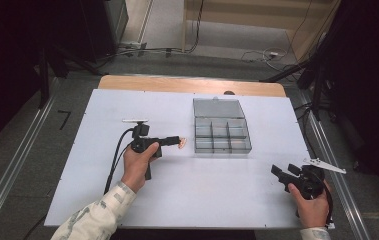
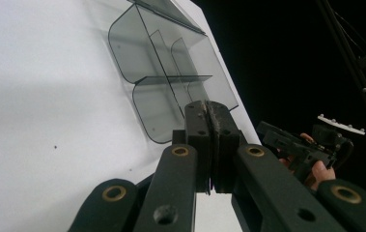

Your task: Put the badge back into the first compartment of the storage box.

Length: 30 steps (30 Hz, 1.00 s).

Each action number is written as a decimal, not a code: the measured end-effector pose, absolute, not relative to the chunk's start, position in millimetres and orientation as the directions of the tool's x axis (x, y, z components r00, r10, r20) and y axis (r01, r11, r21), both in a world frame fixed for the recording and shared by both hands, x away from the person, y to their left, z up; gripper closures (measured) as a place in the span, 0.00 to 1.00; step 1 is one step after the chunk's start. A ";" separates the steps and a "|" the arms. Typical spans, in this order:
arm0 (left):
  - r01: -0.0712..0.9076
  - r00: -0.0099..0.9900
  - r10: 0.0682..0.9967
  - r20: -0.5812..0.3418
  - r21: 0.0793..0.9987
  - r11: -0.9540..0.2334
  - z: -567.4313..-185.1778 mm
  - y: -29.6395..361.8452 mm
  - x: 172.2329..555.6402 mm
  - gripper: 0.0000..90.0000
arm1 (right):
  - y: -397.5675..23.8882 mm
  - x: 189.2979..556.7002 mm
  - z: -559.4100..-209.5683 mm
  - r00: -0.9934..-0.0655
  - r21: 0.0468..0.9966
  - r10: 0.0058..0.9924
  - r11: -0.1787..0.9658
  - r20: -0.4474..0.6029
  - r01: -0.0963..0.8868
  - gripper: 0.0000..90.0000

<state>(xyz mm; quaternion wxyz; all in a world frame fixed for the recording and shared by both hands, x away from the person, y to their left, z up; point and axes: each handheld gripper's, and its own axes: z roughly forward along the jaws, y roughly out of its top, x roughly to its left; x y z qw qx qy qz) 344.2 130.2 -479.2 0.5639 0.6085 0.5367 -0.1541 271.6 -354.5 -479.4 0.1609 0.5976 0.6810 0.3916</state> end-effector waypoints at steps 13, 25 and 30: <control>0.823 0.380 0.484 -0.789 0.527 0.213 -474.3 121.1 355.2 1.00 | -353.8 271.4 -479.1 -0.239 0.729 0.938 -0.020 0.250 0.684 0.26; 0.820 0.383 0.492 -0.782 0.533 0.209 -471.4 115.7 363.1 1.00 | -354.4 271.4 -478.9 -0.238 0.729 0.937 -0.024 0.254 0.684 0.26; 0.820 0.382 0.498 -0.779 0.534 0.207 -470.7 114.4 366.8 1.00 | -354.8 271.3 -478.8 -0.240 0.729 0.937 -0.022 0.254 0.684 0.26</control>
